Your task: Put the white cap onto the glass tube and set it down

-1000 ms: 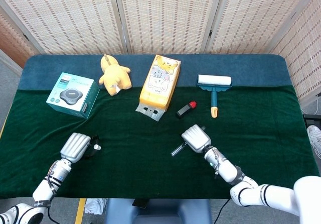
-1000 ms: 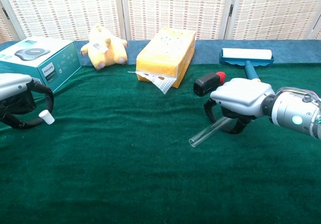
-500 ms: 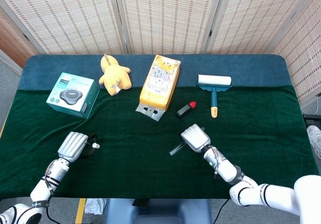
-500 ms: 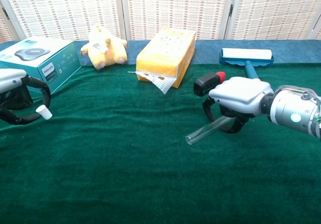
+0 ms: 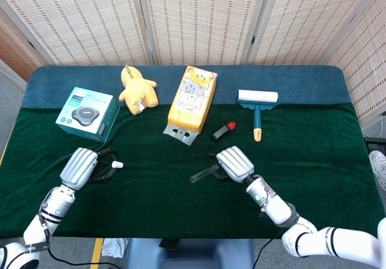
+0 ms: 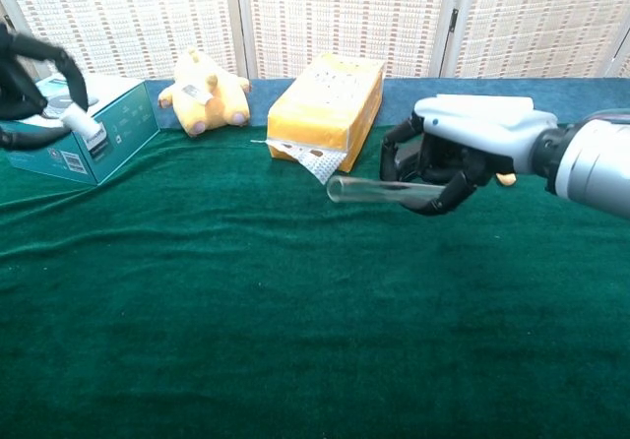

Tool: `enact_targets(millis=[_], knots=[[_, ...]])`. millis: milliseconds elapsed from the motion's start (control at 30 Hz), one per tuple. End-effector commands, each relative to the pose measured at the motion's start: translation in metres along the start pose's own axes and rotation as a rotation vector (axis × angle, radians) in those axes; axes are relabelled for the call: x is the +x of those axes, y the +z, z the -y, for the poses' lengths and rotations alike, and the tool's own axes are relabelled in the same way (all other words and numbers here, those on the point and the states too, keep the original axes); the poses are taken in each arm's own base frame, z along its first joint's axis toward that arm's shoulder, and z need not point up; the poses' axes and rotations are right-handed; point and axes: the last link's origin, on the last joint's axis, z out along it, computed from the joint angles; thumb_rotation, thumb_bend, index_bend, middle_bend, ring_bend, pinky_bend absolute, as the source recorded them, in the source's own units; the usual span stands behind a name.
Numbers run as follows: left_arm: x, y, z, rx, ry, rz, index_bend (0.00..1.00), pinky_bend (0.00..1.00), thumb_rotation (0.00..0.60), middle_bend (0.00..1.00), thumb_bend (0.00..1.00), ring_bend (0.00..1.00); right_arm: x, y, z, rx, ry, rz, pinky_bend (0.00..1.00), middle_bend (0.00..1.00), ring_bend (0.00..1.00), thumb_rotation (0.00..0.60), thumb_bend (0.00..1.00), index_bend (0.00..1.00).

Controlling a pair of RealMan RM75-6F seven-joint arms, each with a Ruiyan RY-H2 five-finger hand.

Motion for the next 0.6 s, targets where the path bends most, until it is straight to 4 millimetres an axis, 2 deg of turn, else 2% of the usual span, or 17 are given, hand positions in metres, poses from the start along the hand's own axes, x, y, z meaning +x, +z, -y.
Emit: enact_targets(millis=[33, 167, 300, 600], knots=[[0.013, 0.004, -0.019, -0.078, -0.013, -0.053, 0.58, 0.84, 0.600, 1.00, 0.47, 0.87, 0.005, -0.001, 0.009, 0.000, 0.137, -0.005, 1.00, 1.00, 1.00, 0.600, 0.70, 0.95], [0.015, 0.006, -0.027, -0.114, -0.019, -0.074, 0.58, 0.84, 0.600, 1.00, 0.47, 0.87, 0.005, 0.002, 0.014, -0.001, 0.193, 0.011, 1.00, 1.00, 1.00, 0.600, 0.70, 0.95], [0.017, 0.010, -0.043, -0.176, 0.002, -0.101, 0.58, 0.84, 0.600, 1.00, 0.47, 0.87, 0.002, 0.013, 0.028, 0.000, 0.329, 0.038, 1.00, 1.00, 1.00, 0.600, 0.70, 0.95], [0.013, 0.013, -0.057, -0.253, 0.109, -0.149, 0.58, 0.84, 0.600, 1.00, 0.47, 0.87, -0.003, 0.029, 0.047, -0.015, 0.516, 0.069, 1.00, 1.00, 1.00, 0.600, 0.70, 0.95]])
